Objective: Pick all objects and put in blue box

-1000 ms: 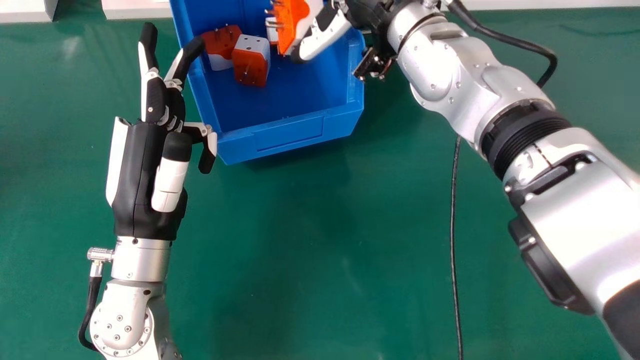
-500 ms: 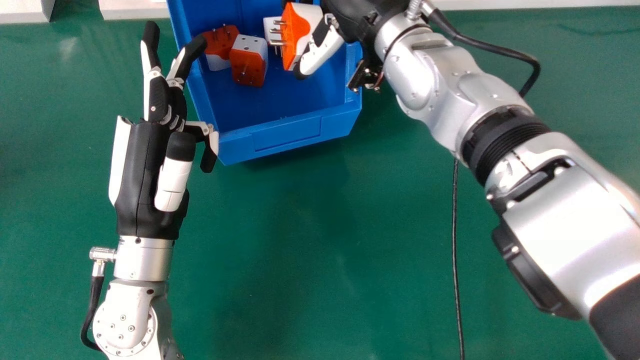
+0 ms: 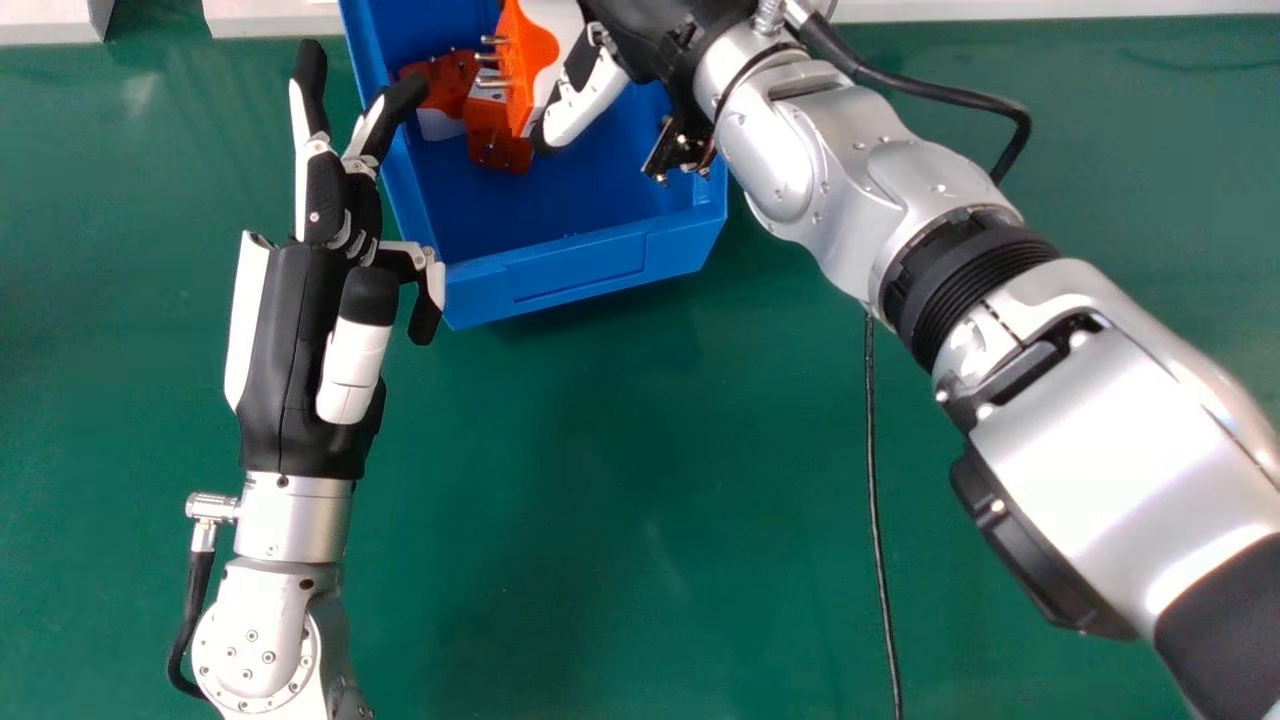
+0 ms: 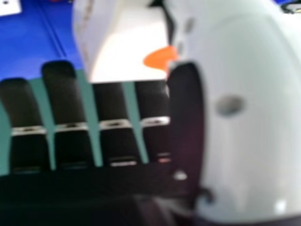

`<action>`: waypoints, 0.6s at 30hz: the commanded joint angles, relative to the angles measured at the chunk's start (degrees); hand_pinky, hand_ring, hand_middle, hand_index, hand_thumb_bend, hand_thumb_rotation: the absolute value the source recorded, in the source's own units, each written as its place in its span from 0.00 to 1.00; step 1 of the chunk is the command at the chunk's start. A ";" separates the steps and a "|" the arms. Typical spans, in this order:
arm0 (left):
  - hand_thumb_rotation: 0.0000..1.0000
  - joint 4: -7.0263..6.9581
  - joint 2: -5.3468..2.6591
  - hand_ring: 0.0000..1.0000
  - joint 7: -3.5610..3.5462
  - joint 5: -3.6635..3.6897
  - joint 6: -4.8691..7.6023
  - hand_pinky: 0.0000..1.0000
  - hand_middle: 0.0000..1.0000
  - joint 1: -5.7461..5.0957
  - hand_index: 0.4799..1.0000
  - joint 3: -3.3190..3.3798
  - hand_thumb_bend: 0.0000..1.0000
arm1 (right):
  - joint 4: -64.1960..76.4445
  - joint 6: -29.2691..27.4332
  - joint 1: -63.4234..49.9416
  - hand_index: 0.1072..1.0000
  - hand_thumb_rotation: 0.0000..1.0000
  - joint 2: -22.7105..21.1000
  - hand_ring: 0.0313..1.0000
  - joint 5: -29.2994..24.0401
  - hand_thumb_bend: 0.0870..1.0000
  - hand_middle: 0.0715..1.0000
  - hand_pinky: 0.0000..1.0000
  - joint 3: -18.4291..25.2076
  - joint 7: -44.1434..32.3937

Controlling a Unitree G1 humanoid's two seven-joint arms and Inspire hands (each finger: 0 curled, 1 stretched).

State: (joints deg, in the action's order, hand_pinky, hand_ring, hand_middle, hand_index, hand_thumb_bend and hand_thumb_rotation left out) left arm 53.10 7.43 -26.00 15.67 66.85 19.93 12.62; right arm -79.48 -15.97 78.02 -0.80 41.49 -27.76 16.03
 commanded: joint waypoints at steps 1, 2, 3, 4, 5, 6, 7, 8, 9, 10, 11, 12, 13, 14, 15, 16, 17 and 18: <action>0.93 -0.34 0.03 0.98 -0.13 -0.04 0.83 0.00 0.92 0.90 0.49 -0.15 1.00 | 0.40 -0.19 3.67 0.45 0.00 -0.31 0.40 -0.82 0.47 0.45 0.40 0.74 -2.47; 0.93 -0.34 -0.01 0.98 -0.09 -0.10 0.78 0.00 0.92 0.92 0.49 -0.18 1.00 | 0.38 0.13 3.81 0.45 0.00 -0.32 0.40 -1.16 0.47 0.45 0.40 0.99 -3.99; 0.93 -0.36 -0.06 0.98 -0.06 -0.16 0.77 0.00 0.92 0.91 0.49 -0.23 1.00 | 0.37 0.43 3.97 0.45 0.03 -0.36 0.42 -1.53 0.47 0.47 0.41 1.28 -5.52; 0.93 -0.35 -0.08 0.98 -0.05 -0.21 0.74 0.00 0.92 0.92 0.49 -0.26 1.00 | 0.38 0.74 4.15 0.45 0.03 -0.41 0.42 -1.91 0.47 0.47 0.41 1.61 -7.01; 0.93 -0.32 -0.07 0.98 -0.12 -0.17 0.68 0.00 0.92 0.94 0.48 -0.27 1.00 | 0.40 1.06 4.36 0.49 0.05 -0.47 0.44 -2.34 0.57 0.49 0.41 2.05 -8.49; 0.93 -0.28 -0.06 0.97 -0.22 -0.05 0.60 0.00 0.92 0.97 0.48 -0.27 1.00 | 0.45 1.31 4.54 0.53 0.07 -0.52 0.46 -2.82 0.65 0.52 0.42 2.59 -9.76; 0.93 -0.24 -0.02 0.97 -0.36 0.12 0.50 0.00 0.92 1.04 0.48 -0.24 1.00 | 0.51 1.40 4.66 0.53 0.07 -0.62 0.46 -3.38 0.65 0.52 0.42 3.24 -10.80; 0.93 -0.23 0.02 0.97 -0.60 0.40 0.35 0.00 0.92 1.09 0.48 -0.21 1.00 | 0.60 1.27 4.67 0.58 0.09 -0.75 0.49 -4.00 0.72 0.56 0.43 3.98 -11.48; 0.93 -0.34 0.02 0.97 -0.86 0.71 0.20 0.00 0.92 1.09 0.48 -0.20 1.00 | 0.70 0.97 4.54 0.58 0.09 -0.90 0.49 -4.72 0.72 0.56 0.43 4.85 -11.94; 0.93 -0.50 -0.01 0.97 -1.18 1.07 0.02 0.00 0.92 1.05 0.48 -0.19 1.00 | 0.81 0.57 4.32 0.62 0.11 -1.12 0.52 -5.36 0.77 0.60 0.45 5.56 -12.21; 0.93 -0.67 -0.03 0.97 -1.54 1.47 -0.17 0.00 0.91 1.00 0.47 -0.18 1.00 | 0.88 0.35 4.15 0.65 0.13 -1.37 0.58 -5.52 0.82 0.65 0.50 5.82 -12.35; 0.93 -0.79 -0.03 0.97 -1.90 1.83 -0.30 0.00 0.91 0.96 0.47 -0.15 1.00 | 0.92 0.27 4.05 0.69 0.15 -1.61 0.63 -5.48 0.86 0.70 0.54 5.89 -12.54; 0.93 -0.85 -0.02 0.97 -2.24 2.15 -0.44 0.00 0.91 0.92 0.47 -0.10 1.00 | 0.93 0.19 4.05 0.69 0.15 -1.89 0.63 -5.35 0.86 0.70 0.54 5.85 -12.73; 0.92 -0.81 -0.05 0.96 -2.49 2.36 -0.56 0.00 0.91 0.93 0.47 -0.04 1.00 | 0.96 -0.03 4.12 0.73 0.18 -2.31 0.69 -5.42 0.88 0.75 0.58 5.90 -12.99; 0.92 -0.71 -0.08 0.96 -2.72 2.56 -0.70 0.00 0.91 0.96 0.47 0.02 1.00 | 1.03 -0.52 4.15 0.77 0.22 -2.78 0.74 -5.66 0.91 0.80 0.61 6.09 -13.12; 0.92 -0.59 -0.11 0.96 -2.93 2.71 -0.77 0.00 0.91 1.02 0.47 0.07 1.00 | 1.13 -1.25 4.14 0.77 0.22 -3.31 0.74 -5.88 0.91 0.80 0.61 6.28 -13.05; 0.92 -0.53 -0.16 0.96 -3.05 2.76 -0.76 0.00 0.91 1.07 0.46 0.07 1.00 | 1.23 -2.07 4.11 0.80 0.26 -3.82 0.78 -6.26 0.93 0.84 0.64 6.66 -13.11; 0.92 -0.51 -0.18 0.96 -3.15 2.78 -0.75 0.00 0.91 1.13 0.46 0.09 1.00 | 1.34 -2.94 4.05 0.84 0.30 -4.29 0.82 -6.64 0.94 0.87 0.68 7.08 -13.10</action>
State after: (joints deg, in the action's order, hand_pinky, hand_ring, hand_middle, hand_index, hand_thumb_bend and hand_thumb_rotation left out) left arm 53.15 7.42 -28.74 18.14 65.64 20.25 12.71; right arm -79.73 -17.20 79.23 -3.52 36.30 -21.84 2.89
